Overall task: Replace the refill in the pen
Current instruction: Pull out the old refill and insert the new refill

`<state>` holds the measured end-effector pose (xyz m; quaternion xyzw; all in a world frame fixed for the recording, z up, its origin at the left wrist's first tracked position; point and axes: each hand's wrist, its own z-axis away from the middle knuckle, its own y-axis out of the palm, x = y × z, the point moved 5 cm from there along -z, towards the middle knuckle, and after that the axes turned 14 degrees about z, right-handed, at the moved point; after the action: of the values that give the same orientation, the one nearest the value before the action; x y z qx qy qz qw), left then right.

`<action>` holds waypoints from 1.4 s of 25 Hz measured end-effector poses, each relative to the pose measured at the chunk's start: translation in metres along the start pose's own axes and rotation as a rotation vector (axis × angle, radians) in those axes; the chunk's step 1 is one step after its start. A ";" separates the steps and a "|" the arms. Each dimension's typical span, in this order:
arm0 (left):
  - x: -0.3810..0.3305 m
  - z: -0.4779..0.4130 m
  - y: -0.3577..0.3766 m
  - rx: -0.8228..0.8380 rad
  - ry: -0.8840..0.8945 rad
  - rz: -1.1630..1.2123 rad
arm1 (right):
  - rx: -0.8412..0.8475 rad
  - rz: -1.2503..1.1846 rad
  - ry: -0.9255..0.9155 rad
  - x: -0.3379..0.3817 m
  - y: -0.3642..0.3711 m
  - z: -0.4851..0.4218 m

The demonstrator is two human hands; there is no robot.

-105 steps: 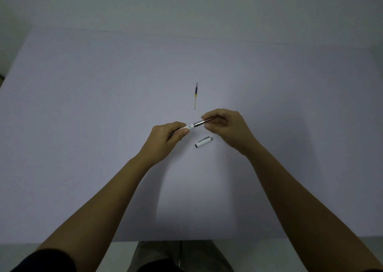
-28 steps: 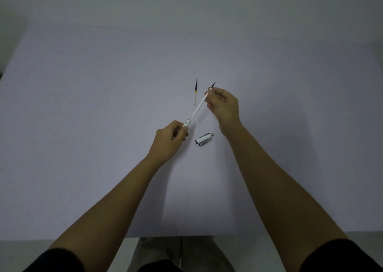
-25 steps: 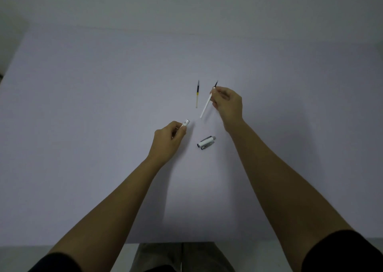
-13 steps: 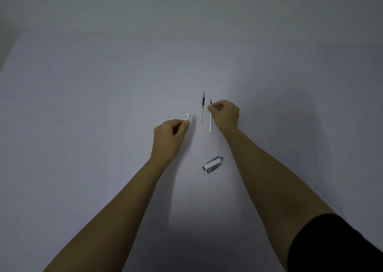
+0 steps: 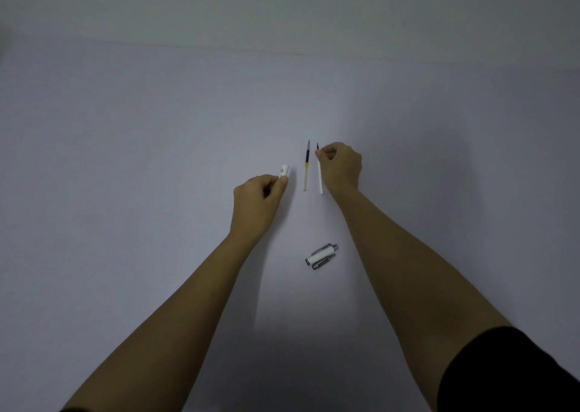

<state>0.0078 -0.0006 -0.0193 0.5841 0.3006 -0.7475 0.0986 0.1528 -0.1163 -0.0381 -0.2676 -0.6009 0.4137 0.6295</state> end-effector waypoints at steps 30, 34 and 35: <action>-0.030 0.006 -0.012 0.034 0.148 -0.014 | 0.131 -0.980 0.171 0.027 -0.041 0.038; -0.038 0.008 -0.011 0.044 0.187 -0.015 | 0.198 -0.981 0.105 0.028 -0.043 0.049; -0.040 0.008 -0.012 0.039 0.185 -0.002 | 0.228 -0.990 0.082 0.029 -0.044 0.052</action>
<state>0.0070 -0.0042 0.0230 0.6520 0.2944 -0.6963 0.0583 0.1089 -0.1226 0.0209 0.1035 -0.5815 0.1180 0.7982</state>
